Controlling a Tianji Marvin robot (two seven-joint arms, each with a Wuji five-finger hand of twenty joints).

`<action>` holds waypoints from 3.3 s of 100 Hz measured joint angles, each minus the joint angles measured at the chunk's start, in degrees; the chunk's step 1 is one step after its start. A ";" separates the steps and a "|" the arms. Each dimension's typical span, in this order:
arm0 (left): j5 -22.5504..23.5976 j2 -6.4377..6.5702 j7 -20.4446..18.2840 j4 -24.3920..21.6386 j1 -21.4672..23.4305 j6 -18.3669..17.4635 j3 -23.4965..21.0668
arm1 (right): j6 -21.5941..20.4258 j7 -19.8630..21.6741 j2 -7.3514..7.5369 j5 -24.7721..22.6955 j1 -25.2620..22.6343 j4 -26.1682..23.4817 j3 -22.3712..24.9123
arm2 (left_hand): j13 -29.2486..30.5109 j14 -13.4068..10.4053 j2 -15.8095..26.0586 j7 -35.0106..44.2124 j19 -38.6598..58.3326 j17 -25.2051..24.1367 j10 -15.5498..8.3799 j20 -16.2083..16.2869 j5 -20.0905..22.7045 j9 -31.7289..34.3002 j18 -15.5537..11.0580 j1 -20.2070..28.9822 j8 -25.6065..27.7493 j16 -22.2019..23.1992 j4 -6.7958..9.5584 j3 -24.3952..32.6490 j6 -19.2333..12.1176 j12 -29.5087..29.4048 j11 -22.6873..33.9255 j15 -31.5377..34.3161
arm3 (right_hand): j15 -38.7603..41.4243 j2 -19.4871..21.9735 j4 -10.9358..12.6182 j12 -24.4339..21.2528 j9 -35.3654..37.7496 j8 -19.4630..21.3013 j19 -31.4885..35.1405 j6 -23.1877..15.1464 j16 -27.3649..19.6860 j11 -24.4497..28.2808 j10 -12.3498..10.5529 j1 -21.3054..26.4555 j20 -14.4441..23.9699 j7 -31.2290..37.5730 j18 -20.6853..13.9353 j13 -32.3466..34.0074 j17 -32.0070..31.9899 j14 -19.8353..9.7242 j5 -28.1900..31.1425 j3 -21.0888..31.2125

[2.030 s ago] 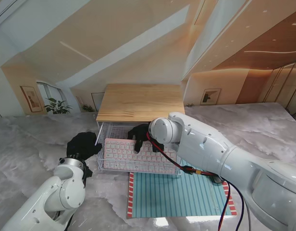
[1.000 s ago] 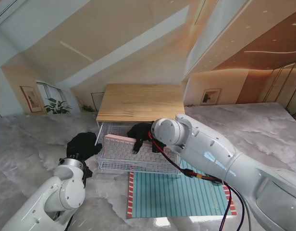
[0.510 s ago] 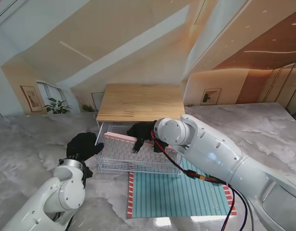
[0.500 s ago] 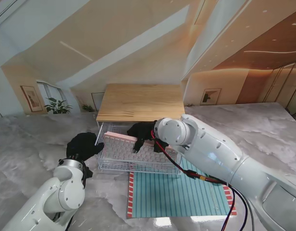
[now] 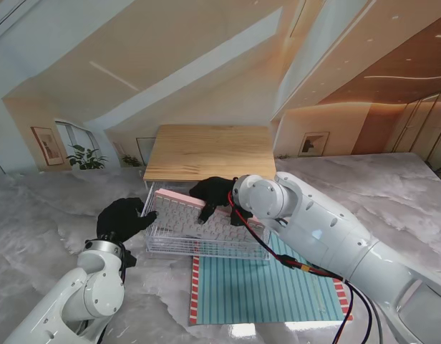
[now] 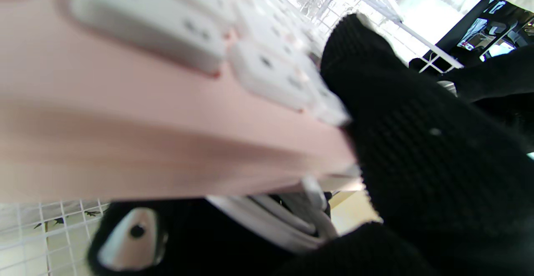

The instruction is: Unroll the mouse pad and set up the keyboard and mouse from the tabletop organizer

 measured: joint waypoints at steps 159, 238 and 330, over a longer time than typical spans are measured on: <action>1.55 -0.36 3.42 -4.78 6.95 -3.49 -6.11 | 0.80 -8.38 2.36 -3.55 -11.71 -13.11 13.85 | -18.57 -1.49 4.66 -6.86 -9.23 -19.78 -3.05 0.85 -11.71 -17.06 -5.83 -0.74 -0.25 -3.47 0.56 -7.85 -3.42 -0.30 -4.38 -10.67 | 1.95 0.29 0.00 0.86 0.01 0.36 0.00 1.36 1.16 0.00 0.45 0.05 3.59 -0.02 0.10 0.53 0.37 -0.64 0.58 1.34; 1.60 -0.35 3.88 -5.14 7.71 -3.86 -6.77 | -4.27 -6.96 2.04 9.25 -13.96 -14.09 19.45 | -18.64 -1.50 4.62 -6.85 -9.30 -19.99 -3.05 0.14 -11.72 -17.06 -5.94 -0.74 -0.72 -3.48 0.58 -7.87 -3.43 -0.32 -4.38 -10.67 | 2.17 0.29 0.00 1.45 0.01 0.37 0.00 1.36 1.42 0.00 0.53 0.08 4.26 -0.02 0.13 0.53 0.41 -0.64 0.62 1.80; 2.99 -0.40 5.17 -6.53 10.61 -4.59 -9.48 | -11.18 -11.77 -0.10 18.83 -16.88 -15.71 19.52 | -18.66 -1.51 4.62 -6.91 -9.30 -19.99 -3.05 0.05 -11.72 -17.06 -6.08 -0.74 -0.78 -3.48 0.59 -7.87 -3.42 -0.33 -4.38 -10.66 | 2.76 0.30 0.00 1.52 0.02 0.71 0.00 1.38 1.87 0.00 0.82 0.55 4.28 -0.13 0.28 0.53 0.43 -0.64 1.12 1.81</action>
